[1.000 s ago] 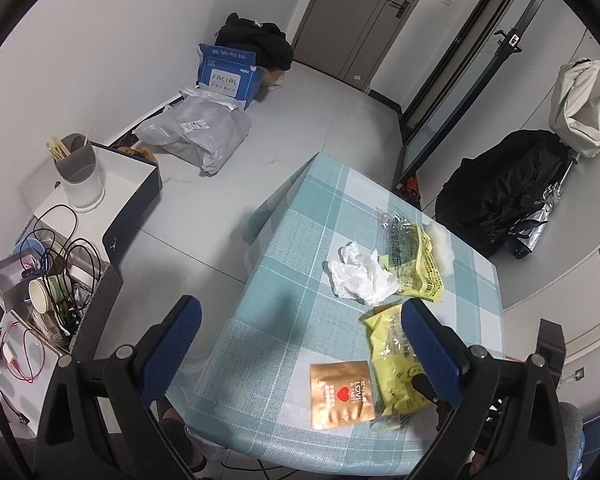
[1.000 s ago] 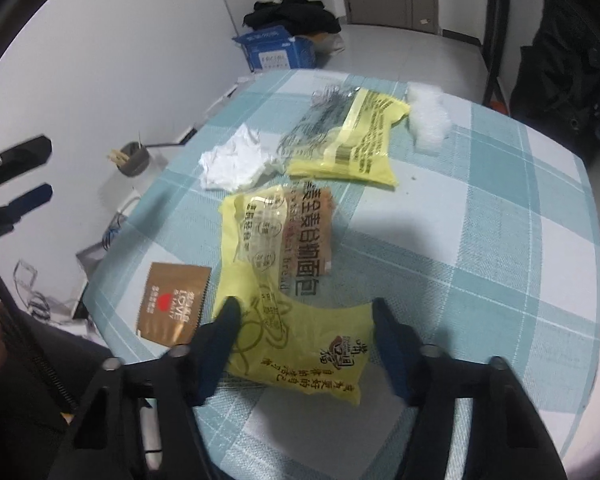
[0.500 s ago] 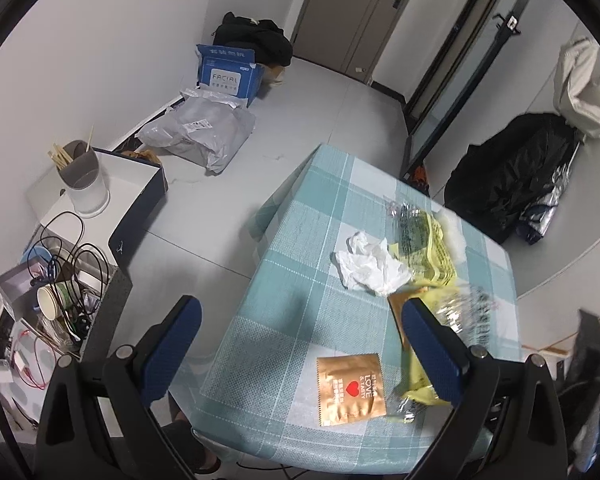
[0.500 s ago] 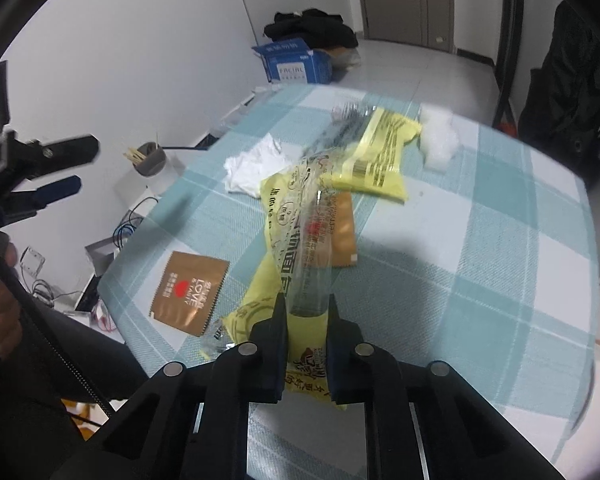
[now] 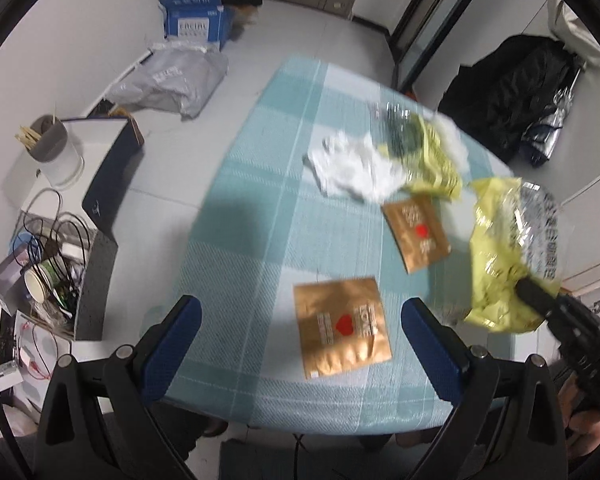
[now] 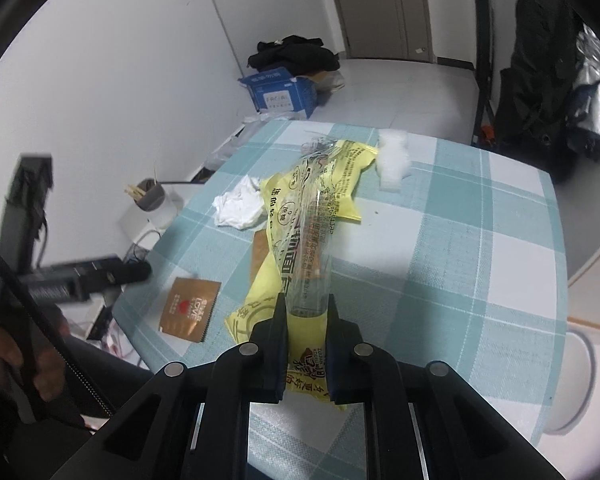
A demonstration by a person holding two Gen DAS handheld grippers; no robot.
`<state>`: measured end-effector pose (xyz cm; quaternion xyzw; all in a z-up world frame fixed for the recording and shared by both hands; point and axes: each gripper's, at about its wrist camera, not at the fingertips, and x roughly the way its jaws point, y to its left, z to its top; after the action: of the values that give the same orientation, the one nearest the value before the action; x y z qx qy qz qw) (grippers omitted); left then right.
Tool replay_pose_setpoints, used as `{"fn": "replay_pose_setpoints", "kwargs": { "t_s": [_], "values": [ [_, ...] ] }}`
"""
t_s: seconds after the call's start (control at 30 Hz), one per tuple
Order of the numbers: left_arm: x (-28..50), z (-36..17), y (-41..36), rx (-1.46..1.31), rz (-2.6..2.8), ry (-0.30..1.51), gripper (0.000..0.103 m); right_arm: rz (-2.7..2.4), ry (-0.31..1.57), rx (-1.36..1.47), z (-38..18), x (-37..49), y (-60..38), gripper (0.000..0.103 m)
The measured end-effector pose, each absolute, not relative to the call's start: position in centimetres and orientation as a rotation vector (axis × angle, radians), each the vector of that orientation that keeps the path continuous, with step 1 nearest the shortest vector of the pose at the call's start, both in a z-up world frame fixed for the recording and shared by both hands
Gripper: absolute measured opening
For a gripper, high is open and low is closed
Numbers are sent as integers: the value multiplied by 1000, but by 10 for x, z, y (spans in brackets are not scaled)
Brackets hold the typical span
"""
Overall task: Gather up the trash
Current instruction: 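Grasp the yellow snack bag and clear bottle with the right gripper and lift, then lower the left gripper onto the brown LOVE & TASTY sachet and close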
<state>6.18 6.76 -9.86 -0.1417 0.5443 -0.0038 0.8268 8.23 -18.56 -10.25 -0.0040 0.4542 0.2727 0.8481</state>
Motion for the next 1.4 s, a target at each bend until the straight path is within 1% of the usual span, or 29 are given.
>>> {"fn": "replay_pose_setpoints", "kwargs": {
  "t_s": [0.17, 0.57, 0.73, 0.97, 1.03, 1.1, 1.23, 1.3, 1.4],
  "values": [
    [61, -106, 61, -281, -4, 1196, 98, 564, 986, 76, -106, 89, -201, 13],
    [65, -119, 41, -187, -11, 1270, 98, 600, 1078, 522, -124, 104, -256, 14],
    [65, -120, 34, -129, 2, 1274, 98, 589, 1053, 477, -118, 99, -258, 13],
    [65, -126, 19, 24, 31, 1284, 98, 578, 1005, 305, -106, 87, -245, 13],
    [64, -125, 16, 36, 16, 1274, 96, 586, 991, 278, -103, 84, -241, 13],
    [64, -123, 12, 50, -2, 1262, 89, 588, 976, 246, -101, 82, -238, 13],
    [65, -120, 4, 75, -38, 1244, 79, 600, 960, 215, -98, 77, -235, 13],
    [66, -119, 2, 82, -52, 1240, 70, 602, 957, 208, -97, 74, -233, 13],
    [66, -118, -2, 91, -65, 1232, 63, 604, 954, 208, -96, 74, -233, 13]
  ]
}}
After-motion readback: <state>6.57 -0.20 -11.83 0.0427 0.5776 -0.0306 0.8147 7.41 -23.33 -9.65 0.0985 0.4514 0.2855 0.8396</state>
